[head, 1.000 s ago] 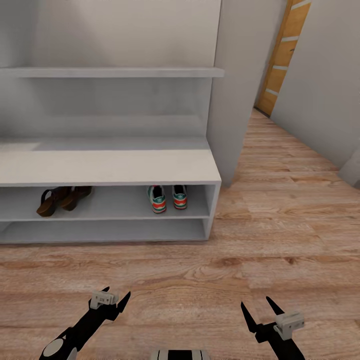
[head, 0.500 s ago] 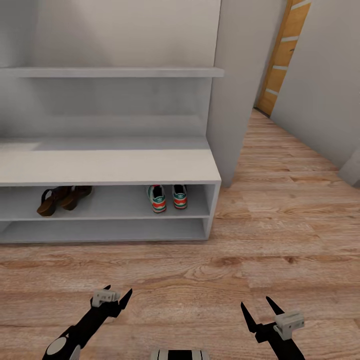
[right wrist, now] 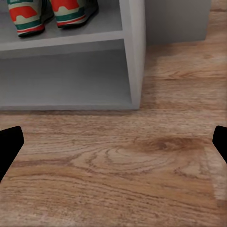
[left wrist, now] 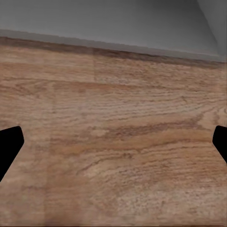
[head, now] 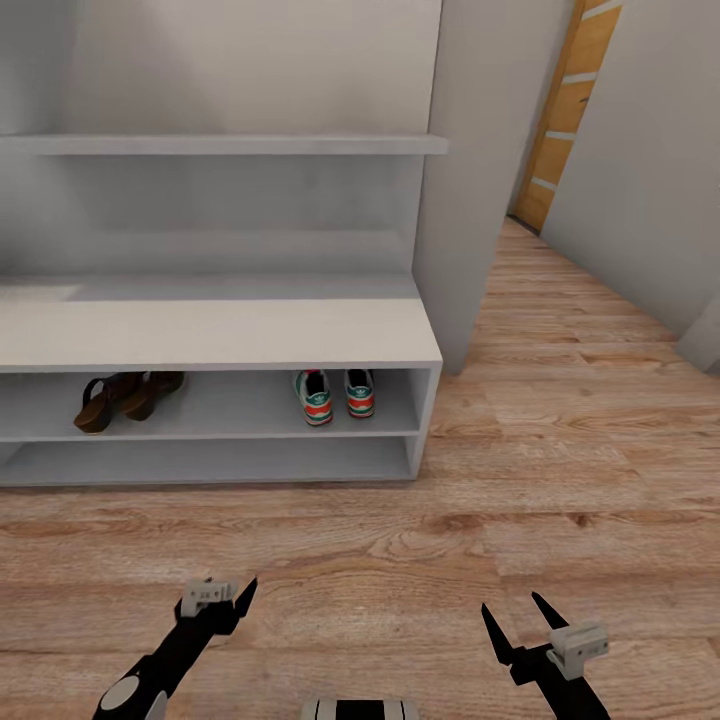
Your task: Pick up the two gym shoes and the two sandals from the corridor floor and place them onto the hallstand (shoe rack) in the corridor, making sure they are on the rack and not on the floor. Arrange them so the two gym shoes are next to each other and the two sandals are next to each other.
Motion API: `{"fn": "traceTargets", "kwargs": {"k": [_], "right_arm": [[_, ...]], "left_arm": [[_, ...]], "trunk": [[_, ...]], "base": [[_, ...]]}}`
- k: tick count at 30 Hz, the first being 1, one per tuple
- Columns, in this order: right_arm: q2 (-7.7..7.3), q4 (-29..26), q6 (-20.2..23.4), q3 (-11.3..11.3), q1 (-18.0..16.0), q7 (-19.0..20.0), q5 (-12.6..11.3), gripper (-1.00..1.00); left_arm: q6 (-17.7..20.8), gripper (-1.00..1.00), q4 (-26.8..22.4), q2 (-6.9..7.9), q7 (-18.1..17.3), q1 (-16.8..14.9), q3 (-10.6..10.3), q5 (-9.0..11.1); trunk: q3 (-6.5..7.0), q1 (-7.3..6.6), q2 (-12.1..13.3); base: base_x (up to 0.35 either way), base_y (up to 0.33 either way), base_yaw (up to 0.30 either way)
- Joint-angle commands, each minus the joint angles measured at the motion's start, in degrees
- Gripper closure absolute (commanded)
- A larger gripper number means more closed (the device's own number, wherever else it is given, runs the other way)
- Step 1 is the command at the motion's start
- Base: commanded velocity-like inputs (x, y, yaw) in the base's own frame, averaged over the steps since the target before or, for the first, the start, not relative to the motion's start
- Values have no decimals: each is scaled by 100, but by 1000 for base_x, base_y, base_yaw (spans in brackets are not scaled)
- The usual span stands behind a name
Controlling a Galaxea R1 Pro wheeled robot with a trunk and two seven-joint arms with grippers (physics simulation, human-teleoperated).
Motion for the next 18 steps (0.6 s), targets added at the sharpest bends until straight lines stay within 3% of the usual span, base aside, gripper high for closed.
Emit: {"fn": "traceTargets", "kwargs": {"k": [1, 11, 18], "right_arm": [[0, 0, 0, 0, 0, 0, 0, -100], [0, -8, 0, 4, 0, 0, 0, -100], [0, -17, 0, 5, 4, 3, -3, -100]], "left_arm": [[0, -100, 2, 0, 1, -1, 0, 1], [13, -100, 126, -26, 73, -112, 88, 65], [-2, -100, 244, -200, 89, -186, 224, 276]], "trunk": [[0, 0, 0], [0, 0, 0], [0, 0, 0]], "base": [[0, 0, 0], [0, 0, 0], [0, 0, 0]]}}
